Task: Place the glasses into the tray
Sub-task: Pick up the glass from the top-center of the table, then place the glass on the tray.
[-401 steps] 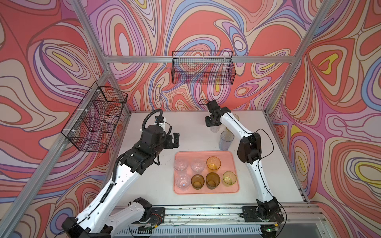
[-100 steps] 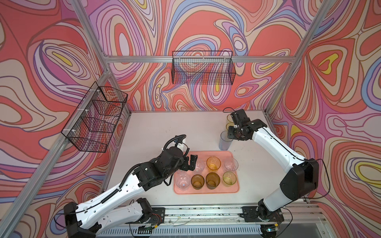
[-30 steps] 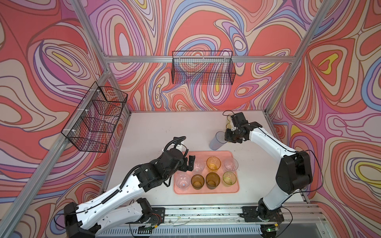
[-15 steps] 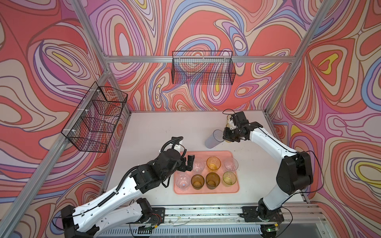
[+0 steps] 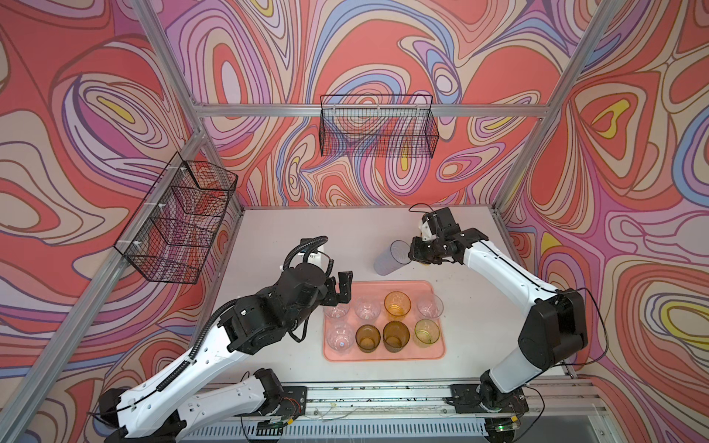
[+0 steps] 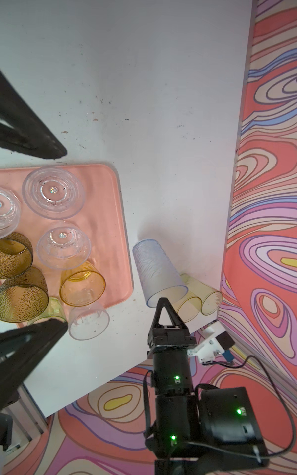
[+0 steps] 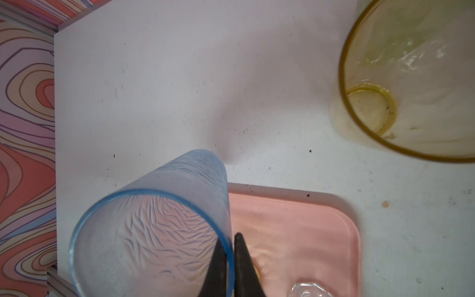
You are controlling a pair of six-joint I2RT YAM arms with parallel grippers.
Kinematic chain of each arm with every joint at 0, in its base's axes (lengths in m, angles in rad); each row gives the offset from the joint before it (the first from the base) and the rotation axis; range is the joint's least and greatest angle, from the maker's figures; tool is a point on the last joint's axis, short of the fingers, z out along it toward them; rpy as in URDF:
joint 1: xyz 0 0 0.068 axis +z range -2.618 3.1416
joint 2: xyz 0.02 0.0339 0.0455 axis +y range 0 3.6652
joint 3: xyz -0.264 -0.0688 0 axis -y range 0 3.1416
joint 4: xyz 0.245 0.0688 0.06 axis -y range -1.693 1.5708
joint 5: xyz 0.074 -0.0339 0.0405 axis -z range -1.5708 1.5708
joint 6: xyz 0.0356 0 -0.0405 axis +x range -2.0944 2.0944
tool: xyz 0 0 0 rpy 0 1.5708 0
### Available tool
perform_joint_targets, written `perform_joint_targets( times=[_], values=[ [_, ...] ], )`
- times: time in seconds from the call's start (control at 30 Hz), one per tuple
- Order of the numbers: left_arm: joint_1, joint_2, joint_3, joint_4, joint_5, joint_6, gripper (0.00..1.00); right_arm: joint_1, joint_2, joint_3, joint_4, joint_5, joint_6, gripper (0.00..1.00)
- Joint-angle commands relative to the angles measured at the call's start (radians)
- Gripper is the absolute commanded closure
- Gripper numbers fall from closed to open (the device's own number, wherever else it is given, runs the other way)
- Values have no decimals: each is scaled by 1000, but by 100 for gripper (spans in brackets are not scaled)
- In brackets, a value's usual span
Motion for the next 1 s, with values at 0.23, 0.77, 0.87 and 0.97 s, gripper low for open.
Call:
perform_joint_targets(
  times=[0.23,0.77,0.87,0.97],
  values=[
    [-2,-91,16,-94,-115,-81,0,157,25,114,-107,85,41,100],
    [-2,-219,-18,-77,-201,-81,0,259,140,273,-206,157,39,100],
    [-1,-229,-18,-67,-207,-82,0,280,169,303,-218,165,41,100],
    [-2,-241,-27,-54,-207,-81,0,305,198,332,-229,174,38,100]
  ],
)
